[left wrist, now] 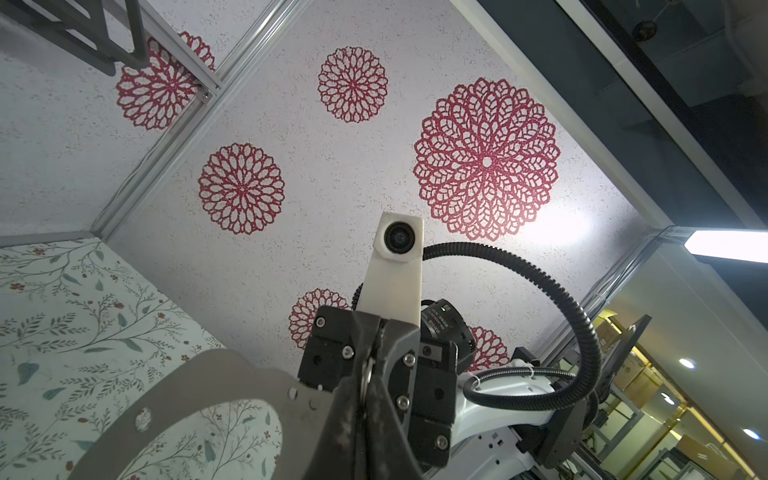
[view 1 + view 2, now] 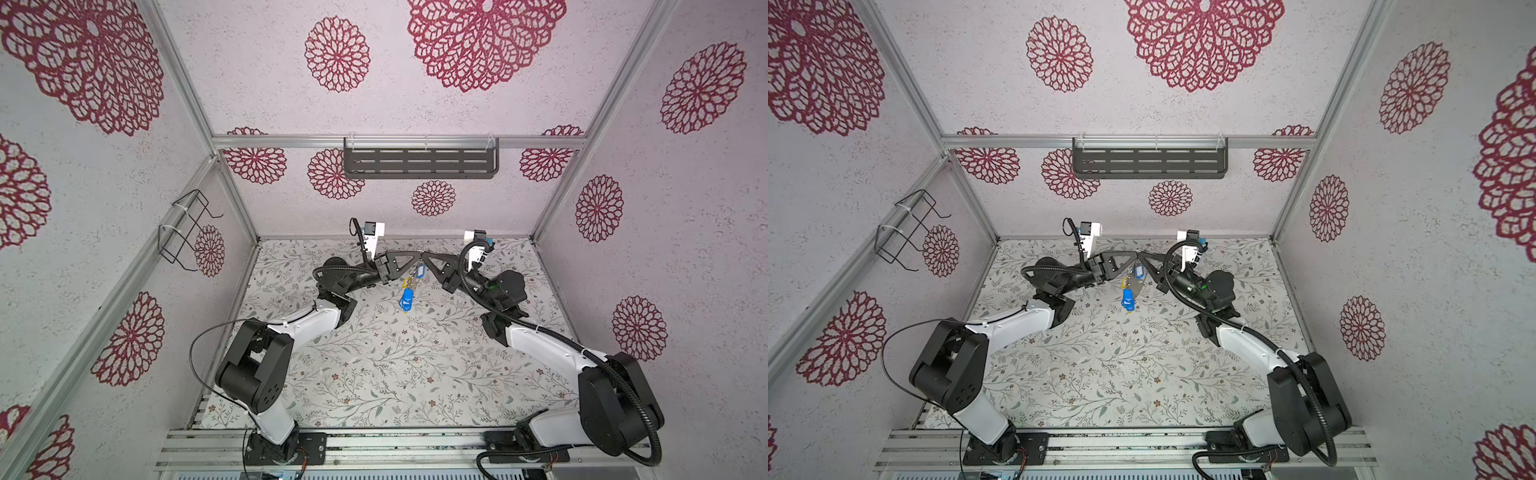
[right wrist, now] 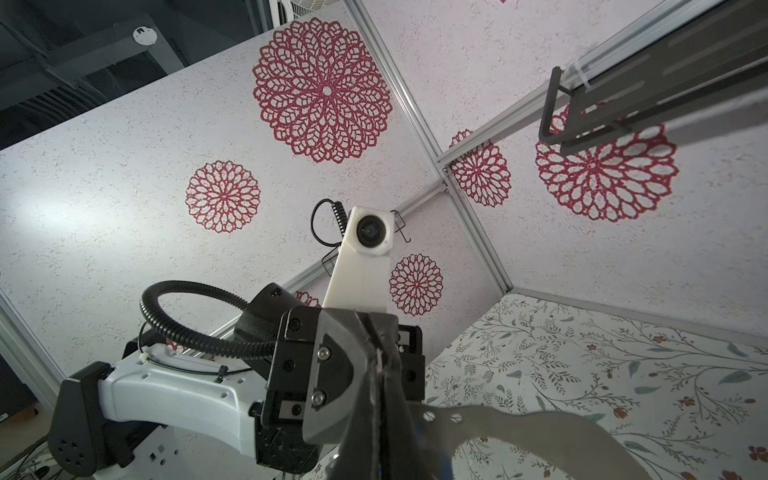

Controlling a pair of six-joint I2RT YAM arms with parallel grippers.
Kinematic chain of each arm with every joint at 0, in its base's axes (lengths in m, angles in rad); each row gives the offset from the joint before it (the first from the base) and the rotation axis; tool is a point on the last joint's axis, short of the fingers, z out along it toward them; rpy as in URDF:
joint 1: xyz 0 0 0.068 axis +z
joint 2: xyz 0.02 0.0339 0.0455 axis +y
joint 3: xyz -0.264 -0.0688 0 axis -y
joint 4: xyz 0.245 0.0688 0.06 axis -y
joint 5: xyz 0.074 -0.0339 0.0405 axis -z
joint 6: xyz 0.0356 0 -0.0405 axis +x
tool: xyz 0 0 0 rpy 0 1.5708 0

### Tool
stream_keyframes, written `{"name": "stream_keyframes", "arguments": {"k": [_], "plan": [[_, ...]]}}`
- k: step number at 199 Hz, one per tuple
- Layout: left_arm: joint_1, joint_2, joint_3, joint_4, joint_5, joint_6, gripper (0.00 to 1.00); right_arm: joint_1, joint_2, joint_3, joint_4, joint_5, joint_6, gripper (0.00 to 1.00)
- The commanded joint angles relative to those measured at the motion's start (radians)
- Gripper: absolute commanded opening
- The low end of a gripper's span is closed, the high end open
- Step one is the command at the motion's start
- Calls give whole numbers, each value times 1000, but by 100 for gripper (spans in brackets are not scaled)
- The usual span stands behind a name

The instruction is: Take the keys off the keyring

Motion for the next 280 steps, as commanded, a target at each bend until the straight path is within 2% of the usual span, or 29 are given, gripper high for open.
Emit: {"name": "stream_keyframes", "arguments": {"k": [1,50,78,92,107,125,141,185,220,280], "plan": [[-4,12,14,36,17,-1,0,7,-20,38,37,-5,-29,0],[-2,7,7,29,24,4,0,8,-42,27,-11,1,-68,0],[-3,-11,5,-10,27,19,0,0,-100,24,-177,17,-165,0],[-2,-37,0,-81,22,56,0,-9,-175,12,-360,57,-302,23],[-3,-68,-5,-165,15,108,0,-12,-257,-8,-549,127,-460,38],[-2,-81,-2,-198,24,123,0,-14,-311,-34,-679,185,-605,43],[-1,-75,7,-188,41,109,0,-14,-319,-68,-676,182,-667,43],[-3,-49,13,-132,59,58,0,-14,-242,-74,-547,92,-643,47],[-4,-43,11,-134,55,57,0,-12,-175,-44,-453,18,-568,54],[-4,-39,24,-156,71,64,0,-10,-123,3,-404,-6,-531,56]]}}
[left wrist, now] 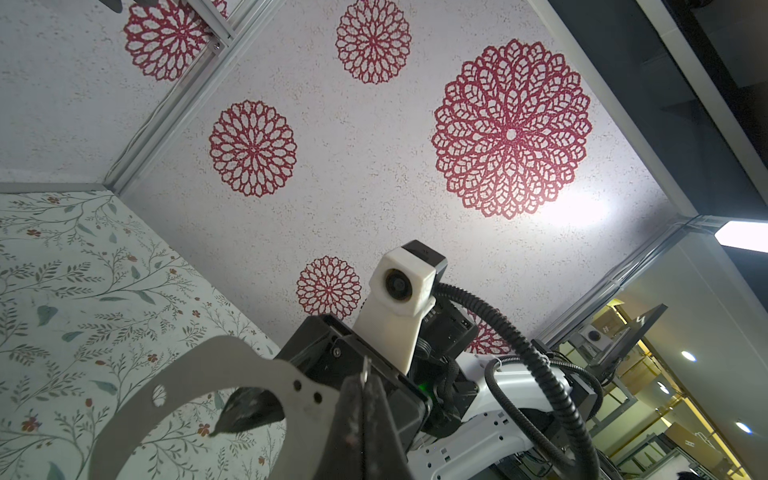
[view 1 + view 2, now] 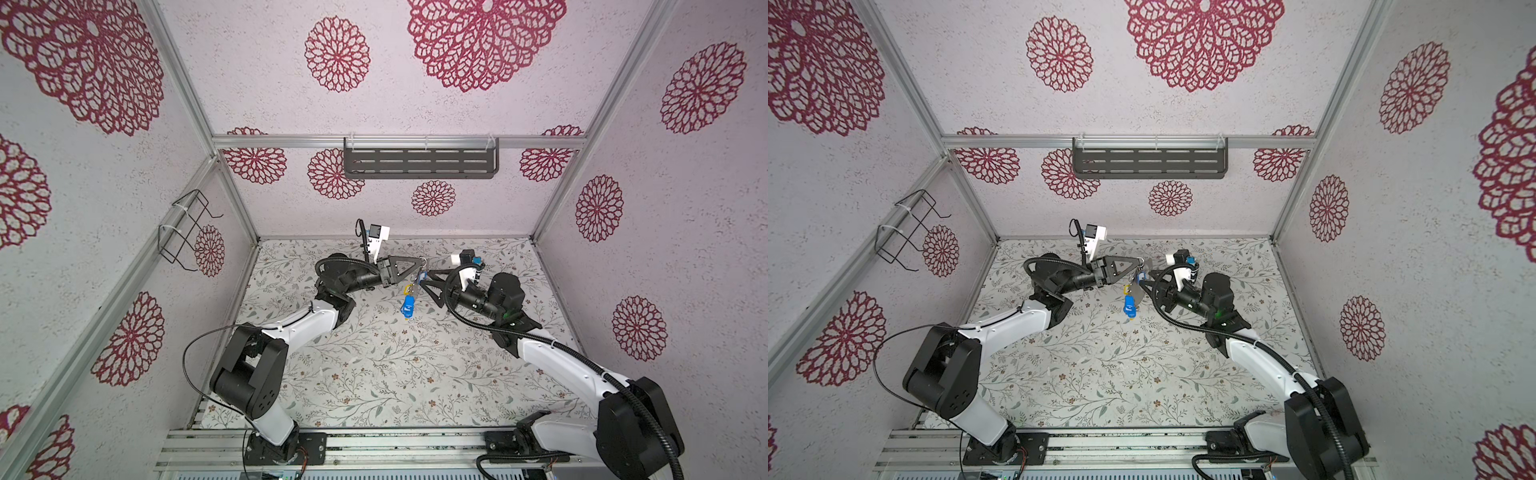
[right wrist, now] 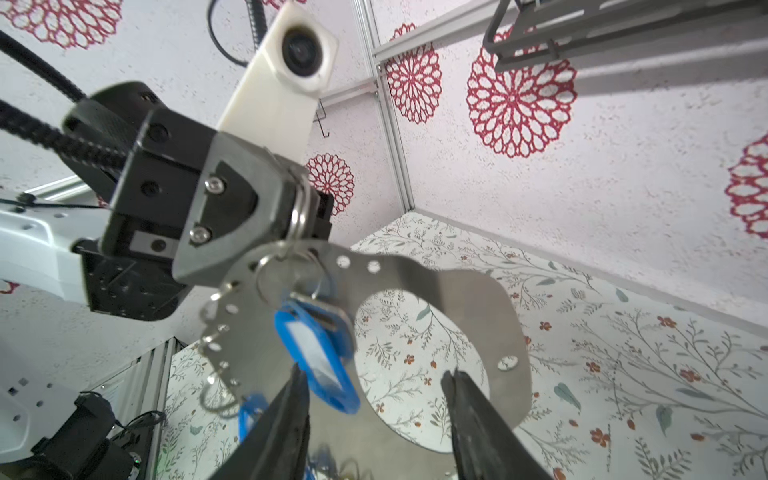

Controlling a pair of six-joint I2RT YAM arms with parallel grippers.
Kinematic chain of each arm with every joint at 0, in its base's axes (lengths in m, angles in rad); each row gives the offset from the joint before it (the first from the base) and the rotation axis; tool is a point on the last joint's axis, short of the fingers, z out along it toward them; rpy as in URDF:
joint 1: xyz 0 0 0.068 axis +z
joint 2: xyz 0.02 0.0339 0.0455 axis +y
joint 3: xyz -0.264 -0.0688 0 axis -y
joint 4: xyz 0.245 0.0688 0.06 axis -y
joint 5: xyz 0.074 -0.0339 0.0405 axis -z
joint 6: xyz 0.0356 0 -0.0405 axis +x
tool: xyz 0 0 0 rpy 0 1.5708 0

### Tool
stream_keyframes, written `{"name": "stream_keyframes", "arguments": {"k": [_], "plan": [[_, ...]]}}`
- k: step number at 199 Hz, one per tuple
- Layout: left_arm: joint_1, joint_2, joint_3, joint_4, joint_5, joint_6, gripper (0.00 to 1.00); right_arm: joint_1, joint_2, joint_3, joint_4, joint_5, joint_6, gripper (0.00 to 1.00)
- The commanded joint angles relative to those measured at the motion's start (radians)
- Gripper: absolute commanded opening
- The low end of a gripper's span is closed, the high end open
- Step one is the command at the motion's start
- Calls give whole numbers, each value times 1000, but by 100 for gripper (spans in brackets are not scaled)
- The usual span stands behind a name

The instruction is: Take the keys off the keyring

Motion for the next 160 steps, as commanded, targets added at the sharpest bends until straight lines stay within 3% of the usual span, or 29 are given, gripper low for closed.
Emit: {"name": "stream_keyframes", "arguments": {"k": [1,76,121,160], "plan": [[-3,5,24,24,12,3,0,0,14,56,80,-35,27,56],[-5,10,29,27,15,-2,0,26,65,81,105,-42,62,40],[-2,15,36,21,21,-1,0,30,31,72,54,-12,35,13],[9,-5,1,-36,6,43,0,29,-80,33,-108,48,-60,2]]}}
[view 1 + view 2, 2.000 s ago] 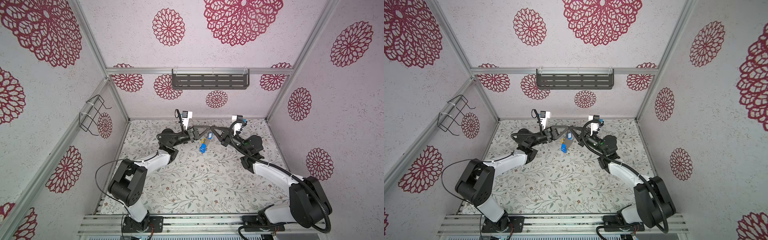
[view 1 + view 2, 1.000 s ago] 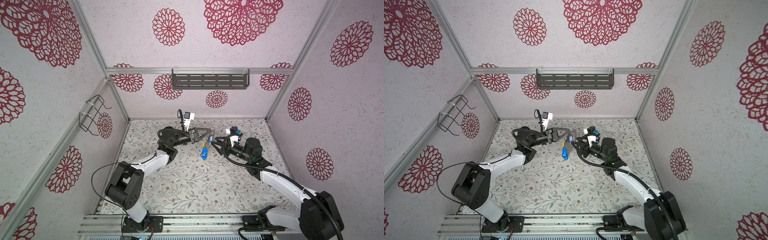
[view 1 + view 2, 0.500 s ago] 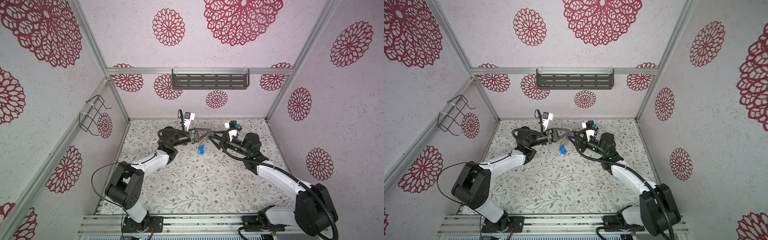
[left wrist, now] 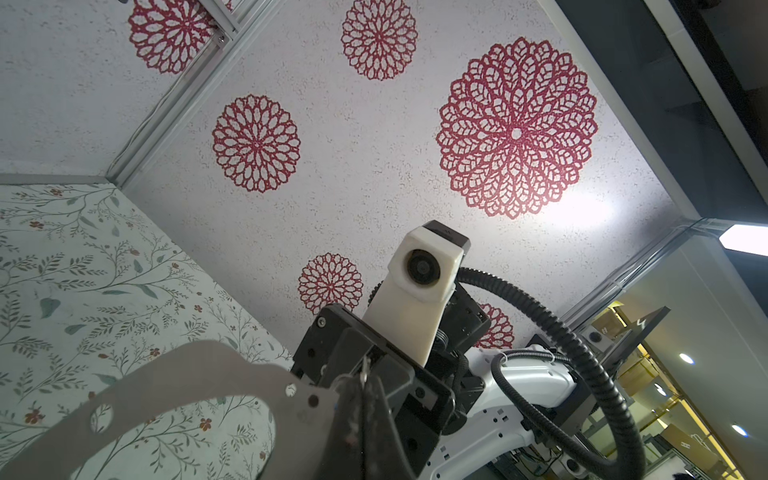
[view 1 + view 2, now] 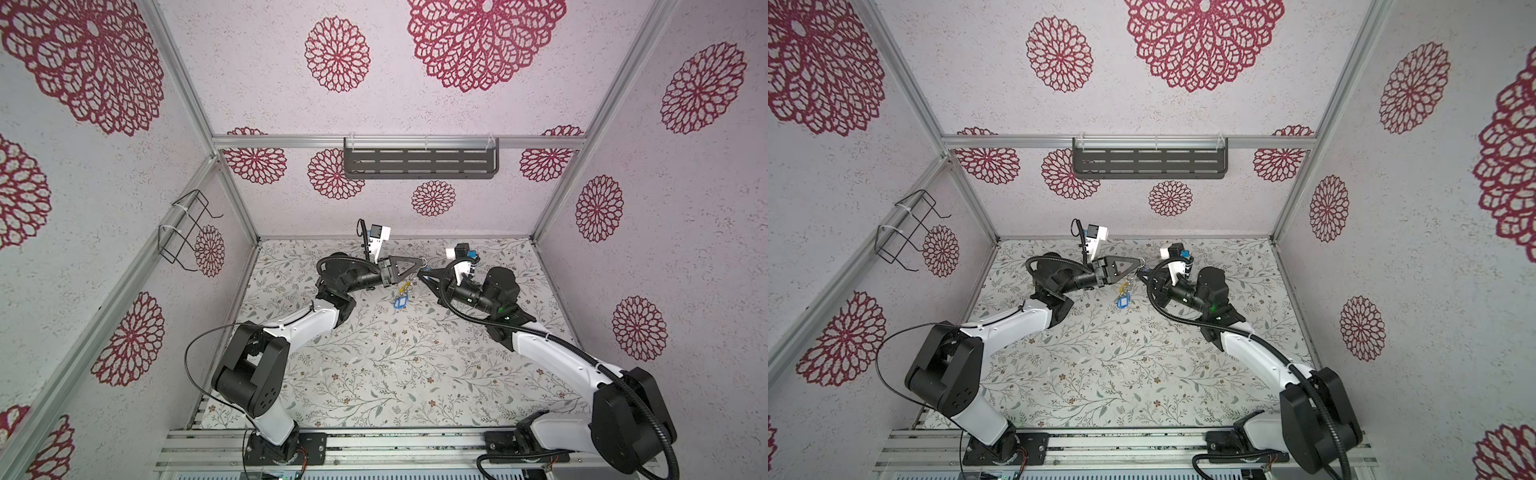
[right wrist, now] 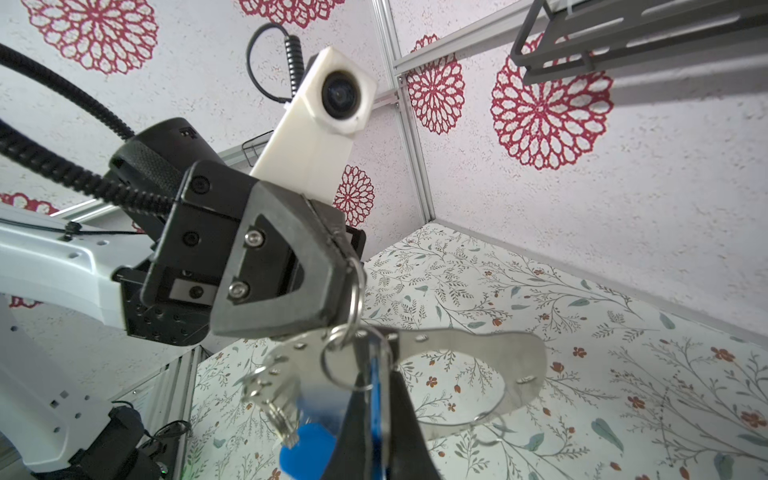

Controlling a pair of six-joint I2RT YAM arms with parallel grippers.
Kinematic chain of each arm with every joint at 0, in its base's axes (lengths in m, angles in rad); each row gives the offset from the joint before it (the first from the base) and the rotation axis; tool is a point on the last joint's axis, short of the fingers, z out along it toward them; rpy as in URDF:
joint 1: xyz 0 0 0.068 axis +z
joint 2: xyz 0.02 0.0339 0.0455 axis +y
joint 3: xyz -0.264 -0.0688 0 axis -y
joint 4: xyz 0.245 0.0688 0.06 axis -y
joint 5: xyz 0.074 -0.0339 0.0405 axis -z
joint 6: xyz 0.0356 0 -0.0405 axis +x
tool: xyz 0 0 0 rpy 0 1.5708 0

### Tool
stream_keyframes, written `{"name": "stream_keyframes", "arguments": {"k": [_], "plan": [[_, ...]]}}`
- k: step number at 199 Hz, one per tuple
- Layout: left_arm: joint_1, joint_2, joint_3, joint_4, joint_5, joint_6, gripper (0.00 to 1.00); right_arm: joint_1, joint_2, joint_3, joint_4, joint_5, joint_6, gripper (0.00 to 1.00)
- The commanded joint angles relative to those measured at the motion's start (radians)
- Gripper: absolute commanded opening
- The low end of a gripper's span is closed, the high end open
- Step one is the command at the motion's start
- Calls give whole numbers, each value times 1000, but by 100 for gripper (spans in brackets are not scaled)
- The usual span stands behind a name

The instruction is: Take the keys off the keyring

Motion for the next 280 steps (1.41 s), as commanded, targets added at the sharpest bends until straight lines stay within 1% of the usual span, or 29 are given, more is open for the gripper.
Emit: {"name": "stream_keyframes", "arguments": {"k": [1,8,27,46,68,95,109,139,154,183,228,245,261,280], "plan": [[7,-19,-7,-26,1,43,0,4,-98,-9,-91,53,-83,2],[6,-22,-8,-55,-1,60,0,3,-123,-12,-128,65,-100,0],[4,-29,-9,-109,-2,96,0,4,-184,-1,-237,112,-155,0],[3,-36,-11,-174,0,135,0,3,-211,61,-390,154,-214,0],[1,-48,-16,-272,-4,203,0,3,-177,184,-585,185,-273,0],[-11,-66,-13,-384,-13,280,0,2,-102,330,-743,224,-305,0],[-25,-78,2,-492,-30,355,0,4,-59,399,-812,244,-314,0],[-70,-106,66,-798,-111,587,0,8,46,567,-960,269,-317,0],[-78,-108,80,-875,-134,650,0,10,87,628,-1001,278,-310,0],[-88,-120,88,-957,-199,739,0,25,155,721,-1057,292,-295,0],[-123,-89,148,-1122,-314,882,0,64,292,904,-1178,301,-291,0],[-130,-90,147,-1128,-314,894,0,66,317,926,-1190,325,-283,0],[-130,-113,127,-1104,-317,896,0,59,322,919,-1192,370,-270,0],[-128,-150,104,-1075,-319,897,0,30,322,898,-1188,372,-240,0]]}}
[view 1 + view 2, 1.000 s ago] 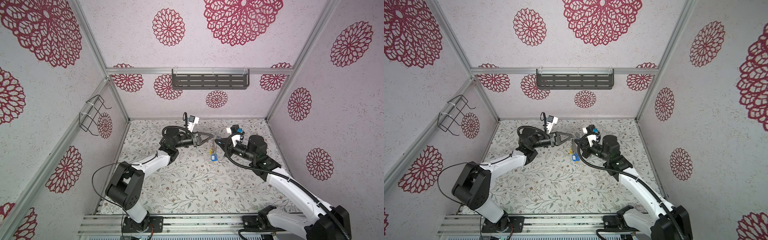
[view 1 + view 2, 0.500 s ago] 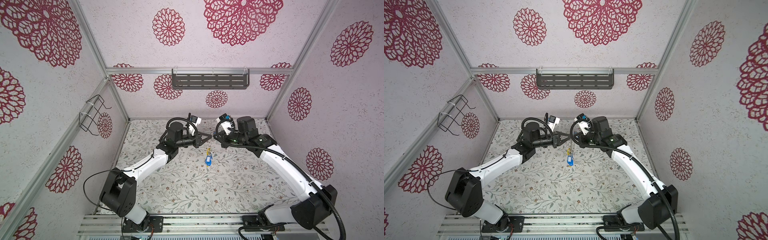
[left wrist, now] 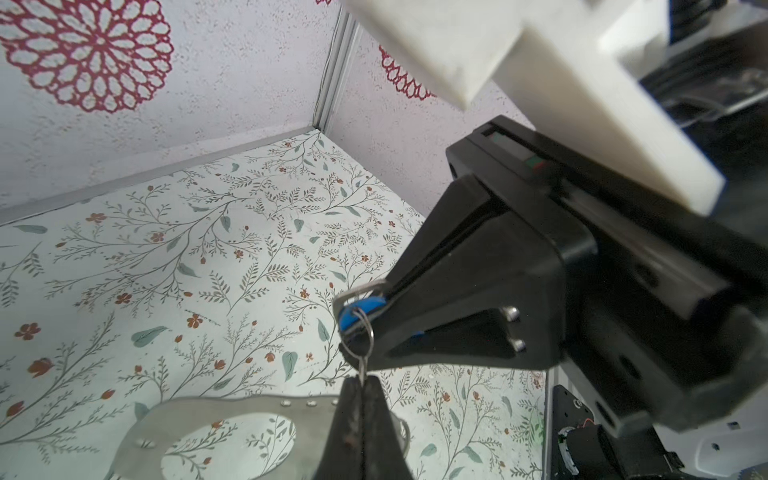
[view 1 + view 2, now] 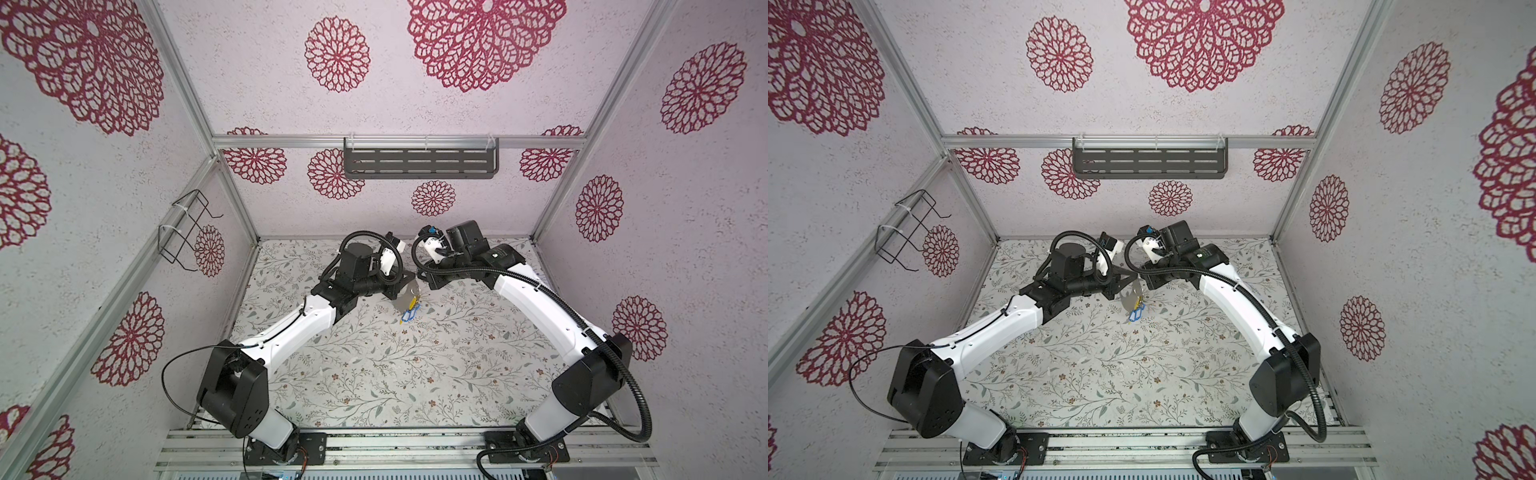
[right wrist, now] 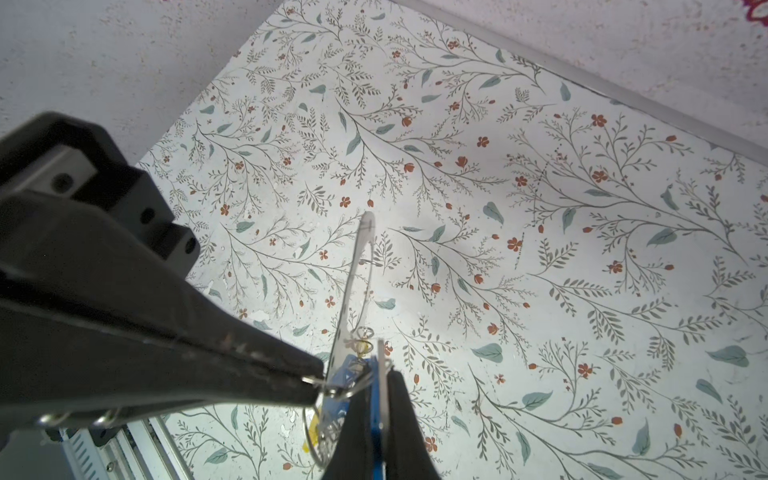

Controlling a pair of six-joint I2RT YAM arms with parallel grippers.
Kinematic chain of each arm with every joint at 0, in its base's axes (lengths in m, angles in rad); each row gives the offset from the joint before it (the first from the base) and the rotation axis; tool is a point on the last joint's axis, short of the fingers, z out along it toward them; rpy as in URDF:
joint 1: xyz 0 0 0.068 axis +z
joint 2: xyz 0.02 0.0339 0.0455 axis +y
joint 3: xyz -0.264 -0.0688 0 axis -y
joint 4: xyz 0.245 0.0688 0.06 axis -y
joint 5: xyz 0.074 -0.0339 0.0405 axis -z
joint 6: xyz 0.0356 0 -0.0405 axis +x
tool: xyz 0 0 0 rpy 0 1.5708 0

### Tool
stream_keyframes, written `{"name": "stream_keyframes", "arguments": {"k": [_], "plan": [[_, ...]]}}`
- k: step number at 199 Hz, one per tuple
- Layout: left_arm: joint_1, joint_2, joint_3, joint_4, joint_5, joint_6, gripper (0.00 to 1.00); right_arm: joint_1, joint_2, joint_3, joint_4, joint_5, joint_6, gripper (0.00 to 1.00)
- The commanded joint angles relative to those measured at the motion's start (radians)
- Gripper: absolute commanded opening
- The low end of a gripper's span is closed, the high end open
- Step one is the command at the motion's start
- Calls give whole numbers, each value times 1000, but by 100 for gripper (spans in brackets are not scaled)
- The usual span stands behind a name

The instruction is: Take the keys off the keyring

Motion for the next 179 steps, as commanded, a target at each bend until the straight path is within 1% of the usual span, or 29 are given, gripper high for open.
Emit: {"name": "stream_keyframes", "arguments": {"k": [1,28,62,100,151,179], "plan": [[-45,-33,-45,-100,54,47,0,-40,-35,46,150,55,55,0],[-44,-86,-52,-72,62,37,0,-74,-23,18,144,52,64,0],[-44,-155,-65,22,84,-5,0,-88,-10,-35,146,43,58,0],[-40,-202,-84,116,93,-49,0,-99,-33,-117,182,24,63,0],[-19,-183,-108,262,110,-120,0,-99,-91,-225,237,-10,88,0],[5,-167,-154,425,96,-203,0,-97,-133,-316,298,-51,127,0]]}}
